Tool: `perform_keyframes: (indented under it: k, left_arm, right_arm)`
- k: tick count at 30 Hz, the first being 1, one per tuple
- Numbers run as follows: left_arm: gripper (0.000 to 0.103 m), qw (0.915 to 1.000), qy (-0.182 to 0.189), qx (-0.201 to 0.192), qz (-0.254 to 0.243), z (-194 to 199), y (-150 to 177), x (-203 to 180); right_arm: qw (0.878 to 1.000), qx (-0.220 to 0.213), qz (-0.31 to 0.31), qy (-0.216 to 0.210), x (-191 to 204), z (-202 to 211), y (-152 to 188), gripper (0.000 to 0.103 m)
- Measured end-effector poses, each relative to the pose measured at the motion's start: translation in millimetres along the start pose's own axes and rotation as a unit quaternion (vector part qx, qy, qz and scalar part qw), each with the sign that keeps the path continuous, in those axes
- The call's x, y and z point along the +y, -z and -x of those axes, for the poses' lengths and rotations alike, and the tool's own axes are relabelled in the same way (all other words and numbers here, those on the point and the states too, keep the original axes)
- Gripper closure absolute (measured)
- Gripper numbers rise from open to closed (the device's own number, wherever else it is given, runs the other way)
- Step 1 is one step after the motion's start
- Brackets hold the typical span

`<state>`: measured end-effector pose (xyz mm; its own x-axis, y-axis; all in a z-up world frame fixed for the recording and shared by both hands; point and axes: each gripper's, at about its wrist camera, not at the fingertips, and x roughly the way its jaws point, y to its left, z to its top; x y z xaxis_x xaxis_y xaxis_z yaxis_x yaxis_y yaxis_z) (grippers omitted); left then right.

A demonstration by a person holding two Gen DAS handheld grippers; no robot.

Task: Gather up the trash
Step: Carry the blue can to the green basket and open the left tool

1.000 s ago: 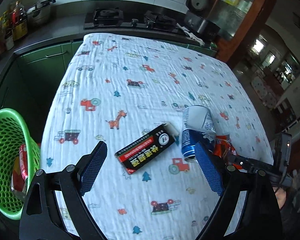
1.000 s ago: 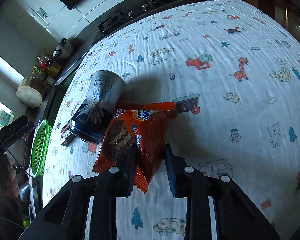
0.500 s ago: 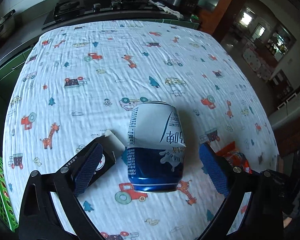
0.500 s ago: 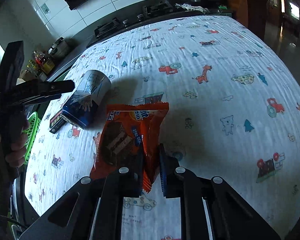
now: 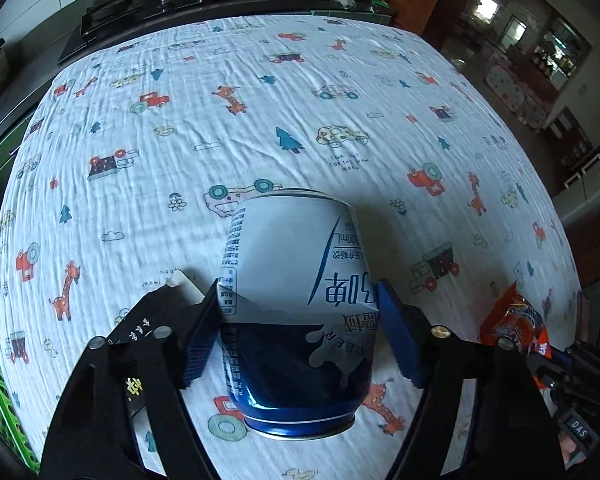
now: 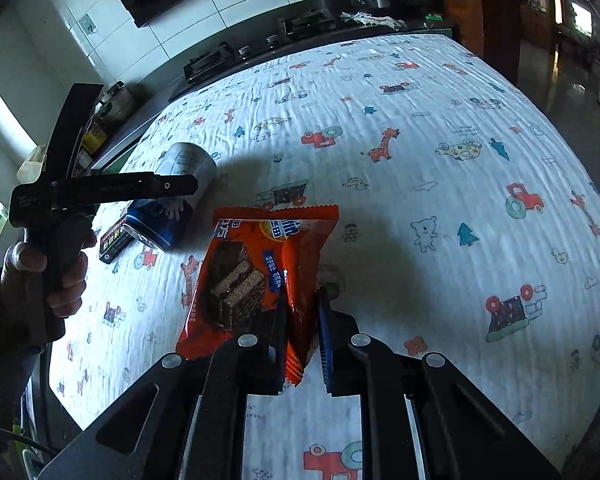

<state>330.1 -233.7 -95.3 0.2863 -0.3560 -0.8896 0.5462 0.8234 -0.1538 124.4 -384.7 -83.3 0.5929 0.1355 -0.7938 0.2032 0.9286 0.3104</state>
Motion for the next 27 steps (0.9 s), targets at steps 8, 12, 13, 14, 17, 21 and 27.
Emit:
perform_keyframes:
  k: [8, 12, 13, 14, 17, 21, 27]
  left_arm:
    - [0.031, 0.9991, -0.015, -0.038, -0.013, 27, 9, -3]
    - [0.031, 0.9972, -0.029, -0.069, -0.003, 61, 15, 6]
    - [0.031, 0.9965, -0.033, -0.077, 0.003, 70, 16, 10]
    - [0.031, 0.9954, -0.037, -0.087, 0.011, 80, 18, 15]
    - [0.031, 0.9914, -0.053, -0.114, 0.035, 110, 27, 31]
    - [0.031, 0.9832, -0.088, -0.147, 0.063, 148, 45, 56]
    - [0.031, 0.9666, -0.137, -0.177, 0.125, 198, 82, 113]
  right_arm:
    - [1.0, -0.008, 0.016, -0.011, 15, 5, -3, 0.089]
    - [0.999, -0.015, 0.034, -0.026, 29, 8, -8, 0.089]
    - [0.999, -0.017, 0.039, -0.031, 35, 8, -9, 0.089]
    - [0.998, -0.019, 0.044, -0.036, 40, 8, -11, 0.089]
    - [0.996, -0.022, 0.062, -0.054, 57, 7, -15, 0.089]
    - [0.993, -0.022, 0.09, -0.078, 83, 5, -19, 0.089]
    - [0.984, -0.016, 0.135, -0.112, 127, -1, -24, 0.089]
